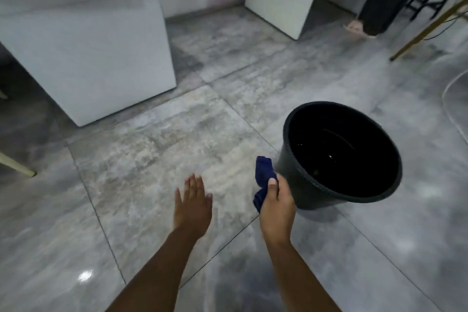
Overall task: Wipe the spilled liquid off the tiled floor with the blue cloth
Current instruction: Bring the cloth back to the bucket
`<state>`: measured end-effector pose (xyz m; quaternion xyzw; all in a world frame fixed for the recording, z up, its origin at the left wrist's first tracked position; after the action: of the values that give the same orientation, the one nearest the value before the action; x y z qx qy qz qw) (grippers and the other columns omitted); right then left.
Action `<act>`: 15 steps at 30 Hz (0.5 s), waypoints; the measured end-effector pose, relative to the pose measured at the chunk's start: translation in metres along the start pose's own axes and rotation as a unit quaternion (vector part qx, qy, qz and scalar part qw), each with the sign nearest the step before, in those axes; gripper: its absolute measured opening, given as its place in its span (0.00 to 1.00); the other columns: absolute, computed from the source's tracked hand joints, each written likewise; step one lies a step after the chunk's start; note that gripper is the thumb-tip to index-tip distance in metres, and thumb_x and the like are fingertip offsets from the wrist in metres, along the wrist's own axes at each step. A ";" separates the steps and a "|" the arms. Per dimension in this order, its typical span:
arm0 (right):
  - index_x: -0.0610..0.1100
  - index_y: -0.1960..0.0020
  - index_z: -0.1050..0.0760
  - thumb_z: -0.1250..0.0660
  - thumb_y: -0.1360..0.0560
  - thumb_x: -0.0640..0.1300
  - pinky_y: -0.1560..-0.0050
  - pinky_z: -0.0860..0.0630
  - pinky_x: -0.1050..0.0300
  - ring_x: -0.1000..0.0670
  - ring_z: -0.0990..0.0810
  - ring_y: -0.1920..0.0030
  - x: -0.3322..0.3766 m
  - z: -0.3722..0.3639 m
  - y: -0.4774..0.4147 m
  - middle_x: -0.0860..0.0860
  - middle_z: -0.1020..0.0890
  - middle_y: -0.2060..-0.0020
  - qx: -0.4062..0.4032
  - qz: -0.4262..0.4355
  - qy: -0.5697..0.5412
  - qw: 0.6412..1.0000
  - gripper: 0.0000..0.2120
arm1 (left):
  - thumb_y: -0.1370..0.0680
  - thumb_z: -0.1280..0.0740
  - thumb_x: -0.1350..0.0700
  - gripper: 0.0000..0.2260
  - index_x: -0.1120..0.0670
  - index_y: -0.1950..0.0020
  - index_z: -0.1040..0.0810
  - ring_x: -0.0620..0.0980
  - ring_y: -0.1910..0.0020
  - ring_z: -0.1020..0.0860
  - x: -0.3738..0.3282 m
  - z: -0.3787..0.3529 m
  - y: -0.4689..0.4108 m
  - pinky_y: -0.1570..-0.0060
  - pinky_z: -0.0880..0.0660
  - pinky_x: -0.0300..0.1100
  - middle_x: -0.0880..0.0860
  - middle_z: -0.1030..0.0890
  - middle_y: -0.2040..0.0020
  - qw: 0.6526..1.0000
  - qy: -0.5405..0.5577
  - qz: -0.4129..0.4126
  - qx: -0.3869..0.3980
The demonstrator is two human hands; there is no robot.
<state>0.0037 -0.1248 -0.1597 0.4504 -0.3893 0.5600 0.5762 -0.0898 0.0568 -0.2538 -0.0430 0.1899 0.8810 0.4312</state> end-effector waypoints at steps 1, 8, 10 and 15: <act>0.50 0.38 0.24 0.43 0.18 0.46 0.61 0.32 0.79 0.71 0.25 0.55 0.016 0.016 -0.002 0.58 0.20 0.53 -0.026 0.017 -0.007 0.999 0.13 | 0.17 0.61 0.46 0.27 0.57 0.23 0.63 0.52 0.22 0.61 -0.018 0.017 -0.005 0.26 0.62 0.53 0.55 0.62 0.21 1.000 0.005 -0.021 -0.019; 0.44 0.32 0.28 0.44 0.18 0.43 0.29 0.37 0.52 0.48 0.35 0.28 0.076 0.100 -0.022 0.48 0.28 0.32 -0.212 0.120 -0.007 0.970 0.16 | 0.17 0.59 0.46 0.26 0.54 0.22 0.62 0.48 0.23 0.64 -0.130 0.084 -0.023 0.27 0.66 0.52 0.52 0.62 0.21 0.984 0.028 -0.154 -0.085; 0.42 0.32 0.28 0.44 0.18 0.42 0.28 0.39 0.45 0.48 0.37 0.27 0.074 0.109 -0.031 0.48 0.28 0.31 -0.229 0.131 0.016 0.964 0.16 | 0.17 0.59 0.46 0.26 0.54 0.22 0.62 0.48 0.24 0.64 -0.158 0.087 -0.025 0.27 0.67 0.51 0.52 0.62 0.21 0.976 0.022 -0.197 -0.091; 0.46 0.32 0.28 0.46 0.18 0.46 0.30 0.38 0.37 0.42 0.42 0.25 0.040 0.096 -0.041 0.45 0.31 0.29 -0.169 0.042 0.145 0.974 0.17 | 0.17 0.58 0.47 0.26 0.54 0.22 0.61 0.49 0.23 0.63 -0.192 0.085 -0.031 0.27 0.66 0.51 0.52 0.61 0.21 0.967 0.009 -0.236 -0.096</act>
<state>0.0523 -0.2030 -0.0968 0.2436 -0.4094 0.5691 0.6702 0.0618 -0.0377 -0.1387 -0.1351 0.0931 0.7681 0.6189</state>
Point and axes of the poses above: each hand's wrist, its own y-axis away from the middle knuckle, its own z-axis out of the back of the hand, x = y × z, the point moved 7 cm from there along -y, towards the middle knuckle
